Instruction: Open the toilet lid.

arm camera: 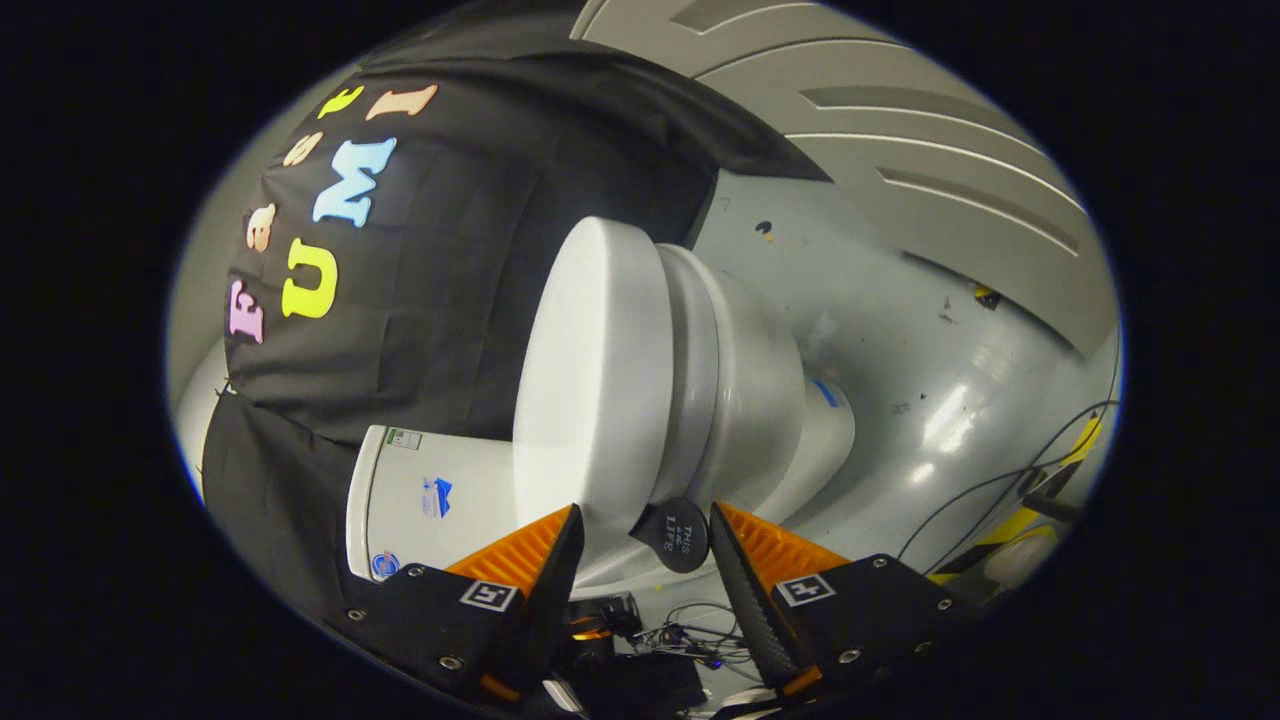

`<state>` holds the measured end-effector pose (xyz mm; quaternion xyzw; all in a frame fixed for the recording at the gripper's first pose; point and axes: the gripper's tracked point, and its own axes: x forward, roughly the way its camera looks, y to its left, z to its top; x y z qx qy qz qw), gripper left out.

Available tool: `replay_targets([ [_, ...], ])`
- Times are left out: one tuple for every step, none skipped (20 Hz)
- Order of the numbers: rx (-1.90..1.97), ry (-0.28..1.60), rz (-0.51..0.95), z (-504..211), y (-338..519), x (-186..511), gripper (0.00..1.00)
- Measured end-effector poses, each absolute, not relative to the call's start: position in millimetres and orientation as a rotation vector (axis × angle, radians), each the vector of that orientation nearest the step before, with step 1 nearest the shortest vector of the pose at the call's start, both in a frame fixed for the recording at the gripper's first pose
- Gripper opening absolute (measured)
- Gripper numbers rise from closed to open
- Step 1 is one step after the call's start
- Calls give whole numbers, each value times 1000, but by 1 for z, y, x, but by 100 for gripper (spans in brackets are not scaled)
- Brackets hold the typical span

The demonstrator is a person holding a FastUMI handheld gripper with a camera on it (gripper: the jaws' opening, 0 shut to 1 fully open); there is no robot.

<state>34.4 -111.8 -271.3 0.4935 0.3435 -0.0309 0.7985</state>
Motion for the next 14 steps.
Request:
replay_targets([
  [1087,744,-55,-272,-108,35,78],
  [1103,746,-53,-275,-108,34,74],
  [1119,746,-47,-276,-107,35,72],
  [1138,751,-43,-278,-105,36,70],
  [1156,757,-51,-281,-107,35,64],
  [1172,760,-62,-284,-109,35,58],
  [1193,763,-70,-287,-111,35,52],
  [1214,765,-76,-288,-110,35,38],
  [1224,768,-85,-289,-112,35,33],
  [1228,767,-90,-290,-110,34,23],
  [1236,765,-89,-290,-110,34,17],
  [1244,762,-90,-290,-110,34,11],
  [1250,760,-94,-291,-111,35,10],
  [1258,749,-95,-289,-111,34,8],
])
